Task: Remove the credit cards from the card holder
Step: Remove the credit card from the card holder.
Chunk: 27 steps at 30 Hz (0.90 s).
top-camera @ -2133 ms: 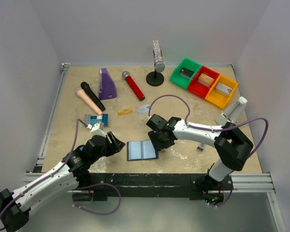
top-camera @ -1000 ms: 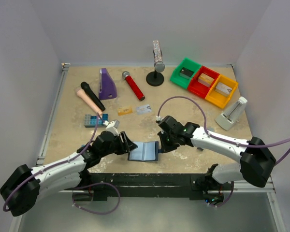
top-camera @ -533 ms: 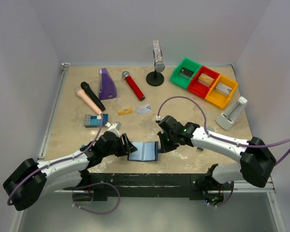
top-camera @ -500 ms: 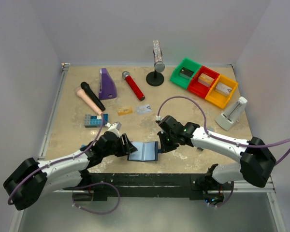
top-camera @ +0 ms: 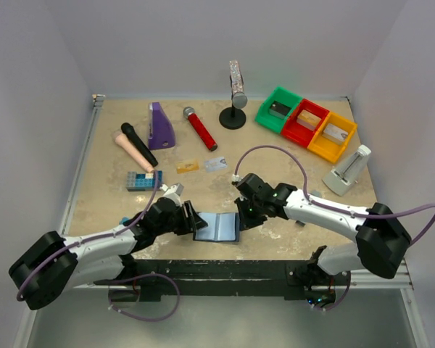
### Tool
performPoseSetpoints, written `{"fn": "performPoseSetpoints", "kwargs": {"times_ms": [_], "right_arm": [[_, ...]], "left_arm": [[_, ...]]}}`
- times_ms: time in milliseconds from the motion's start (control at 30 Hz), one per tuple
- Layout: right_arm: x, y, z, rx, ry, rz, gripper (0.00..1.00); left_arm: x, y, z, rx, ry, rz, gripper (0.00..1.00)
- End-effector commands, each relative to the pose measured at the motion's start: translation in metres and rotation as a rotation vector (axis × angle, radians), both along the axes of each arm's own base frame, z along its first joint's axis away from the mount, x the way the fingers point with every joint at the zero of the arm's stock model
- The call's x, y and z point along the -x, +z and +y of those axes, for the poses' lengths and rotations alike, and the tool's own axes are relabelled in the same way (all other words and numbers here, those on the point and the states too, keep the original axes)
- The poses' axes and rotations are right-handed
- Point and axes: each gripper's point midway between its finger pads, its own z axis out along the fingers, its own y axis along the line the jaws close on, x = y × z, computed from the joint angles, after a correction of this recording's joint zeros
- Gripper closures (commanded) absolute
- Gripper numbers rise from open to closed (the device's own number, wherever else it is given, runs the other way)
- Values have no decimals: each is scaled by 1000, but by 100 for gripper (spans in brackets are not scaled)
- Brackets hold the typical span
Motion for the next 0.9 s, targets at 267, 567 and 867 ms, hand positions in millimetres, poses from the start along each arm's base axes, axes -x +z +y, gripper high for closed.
{"fn": "performPoseSetpoints", "kwargs": {"times_ms": [267,567,867], "right_arm": [[0,0,12,-46,8,12,100],[1,-5,14,-42,11,32,100],[0,-5,15,-41,12,36,100]], "left_arm": [[6,19,-27,138,-122,-51,53],[9,31,-35,184,-171,-73,56],[9,45,-47,228,-226,-94,56]]}}
